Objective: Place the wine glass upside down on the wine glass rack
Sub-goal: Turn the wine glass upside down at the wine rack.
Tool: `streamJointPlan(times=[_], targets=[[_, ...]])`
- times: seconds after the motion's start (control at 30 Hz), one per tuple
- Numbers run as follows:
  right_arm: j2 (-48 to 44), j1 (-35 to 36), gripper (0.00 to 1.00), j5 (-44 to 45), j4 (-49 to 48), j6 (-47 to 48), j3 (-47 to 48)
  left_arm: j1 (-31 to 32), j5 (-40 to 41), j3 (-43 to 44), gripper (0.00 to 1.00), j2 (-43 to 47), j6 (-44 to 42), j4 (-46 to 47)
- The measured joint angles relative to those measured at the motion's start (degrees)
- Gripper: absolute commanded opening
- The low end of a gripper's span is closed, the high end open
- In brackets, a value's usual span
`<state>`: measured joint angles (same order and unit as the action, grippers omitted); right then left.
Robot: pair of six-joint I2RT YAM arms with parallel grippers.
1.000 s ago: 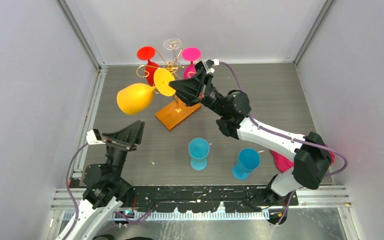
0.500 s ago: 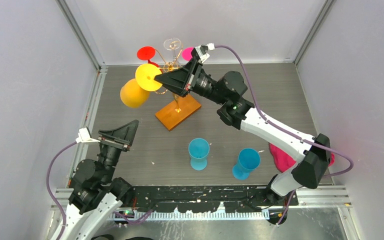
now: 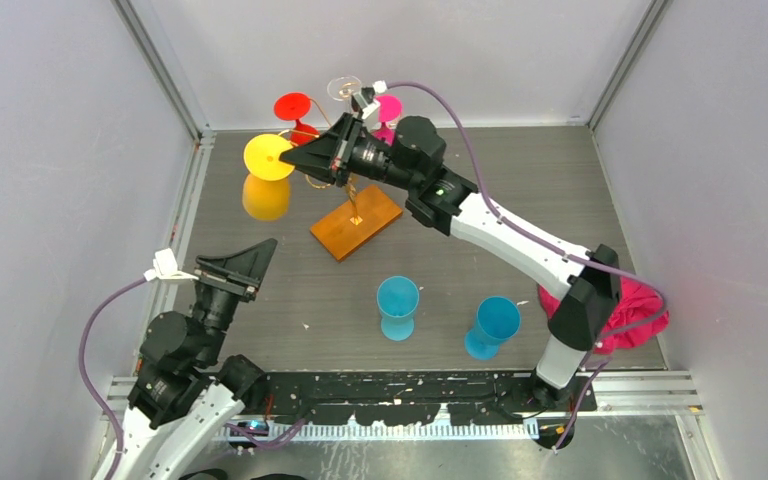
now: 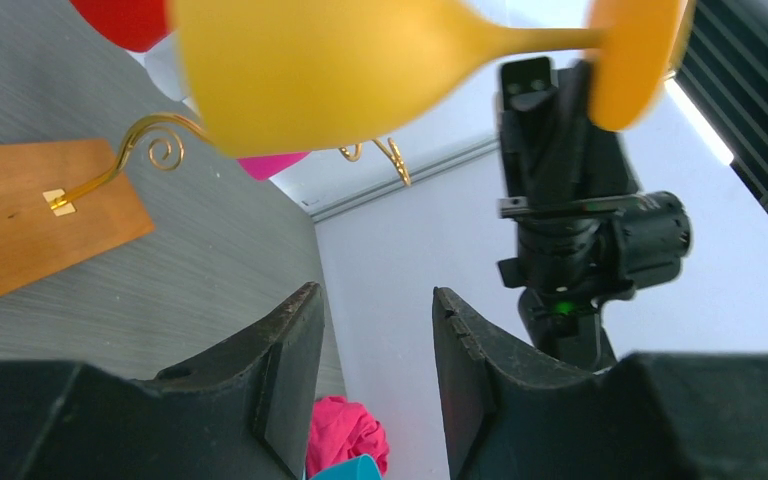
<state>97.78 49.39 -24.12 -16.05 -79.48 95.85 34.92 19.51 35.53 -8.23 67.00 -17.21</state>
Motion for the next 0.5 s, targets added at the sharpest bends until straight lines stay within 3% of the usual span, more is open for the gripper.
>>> streamJointPlan(times=[0.5], targets=[[7.26, -0.02, 0.01, 0.46, 13.22, 4.70, 11.17, 0.00, 1.86, 6.54, 0.48, -5.14, -5.81, -0.15]])
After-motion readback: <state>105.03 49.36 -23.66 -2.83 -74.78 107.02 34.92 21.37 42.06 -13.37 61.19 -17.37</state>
